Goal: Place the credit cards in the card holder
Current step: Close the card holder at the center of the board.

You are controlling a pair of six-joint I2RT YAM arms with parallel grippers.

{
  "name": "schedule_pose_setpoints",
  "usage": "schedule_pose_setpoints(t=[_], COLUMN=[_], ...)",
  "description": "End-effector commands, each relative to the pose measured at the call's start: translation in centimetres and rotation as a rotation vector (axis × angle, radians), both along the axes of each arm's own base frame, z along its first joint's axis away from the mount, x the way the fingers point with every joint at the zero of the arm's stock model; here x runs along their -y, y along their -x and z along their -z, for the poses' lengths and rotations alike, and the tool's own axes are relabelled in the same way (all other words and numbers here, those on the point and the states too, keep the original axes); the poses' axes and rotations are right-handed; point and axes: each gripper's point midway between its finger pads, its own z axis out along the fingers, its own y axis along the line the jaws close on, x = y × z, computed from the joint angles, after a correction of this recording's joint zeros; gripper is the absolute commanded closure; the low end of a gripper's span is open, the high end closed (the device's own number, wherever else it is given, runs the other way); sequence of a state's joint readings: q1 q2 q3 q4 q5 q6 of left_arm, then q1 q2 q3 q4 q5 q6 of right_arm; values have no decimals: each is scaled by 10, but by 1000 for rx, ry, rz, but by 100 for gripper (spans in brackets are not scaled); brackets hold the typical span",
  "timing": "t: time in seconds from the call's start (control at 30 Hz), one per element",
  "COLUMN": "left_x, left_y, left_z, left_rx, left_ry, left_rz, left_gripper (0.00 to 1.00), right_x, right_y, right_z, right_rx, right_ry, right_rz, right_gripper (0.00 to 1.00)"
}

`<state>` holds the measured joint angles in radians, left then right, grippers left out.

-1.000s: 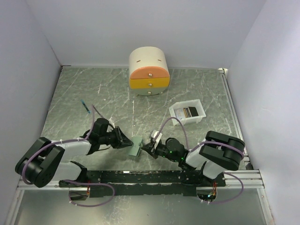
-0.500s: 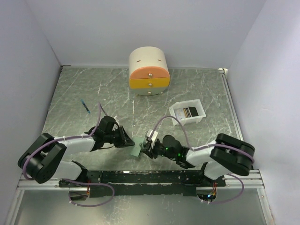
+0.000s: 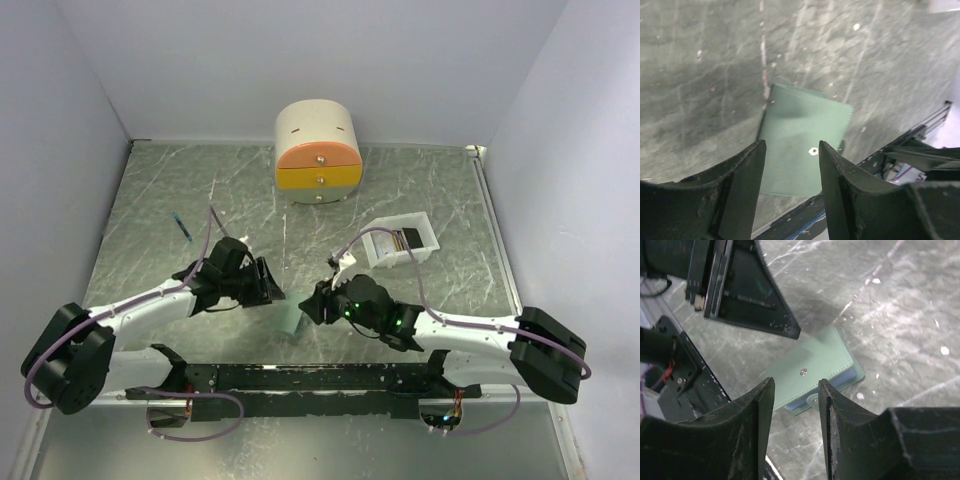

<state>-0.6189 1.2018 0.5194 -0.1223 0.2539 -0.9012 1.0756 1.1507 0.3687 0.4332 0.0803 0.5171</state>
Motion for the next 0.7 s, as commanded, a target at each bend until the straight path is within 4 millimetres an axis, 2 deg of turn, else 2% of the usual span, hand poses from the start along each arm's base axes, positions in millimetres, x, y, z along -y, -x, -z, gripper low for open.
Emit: schedule_pose_setpoints(t=[0.0,0.13,0.23,0.33,0.43,0.53,0.67], left_x=[-9,-4,-8,-13,-16,-22,-14], left_y=[19,29,38,47,53,53,53], left_z=[29,40,49,53,55,59,57], left_rx=[-45,-78,-118,-134,-137,-141,-139], left_ry=[-71,-41,-65,-71,-80,-134,-146], left_rz=[85,124,135,119,97,74,98], left_gripper=[44,42,42,42,40,48,51], right_x=[20,23,17,19,18,14,10], right_y=[-2,2,8,12,16,17,18], right_z=[7,12,23,38,43,44,48], right_rx=[-219,-315,-386,-470,-513,-533,-542], right_ry=[17,-21,7,50,22,-24,-20], right_rz=[211,273,263,312,326,322,314], right_gripper=[60,60,61,62,64,65,65])
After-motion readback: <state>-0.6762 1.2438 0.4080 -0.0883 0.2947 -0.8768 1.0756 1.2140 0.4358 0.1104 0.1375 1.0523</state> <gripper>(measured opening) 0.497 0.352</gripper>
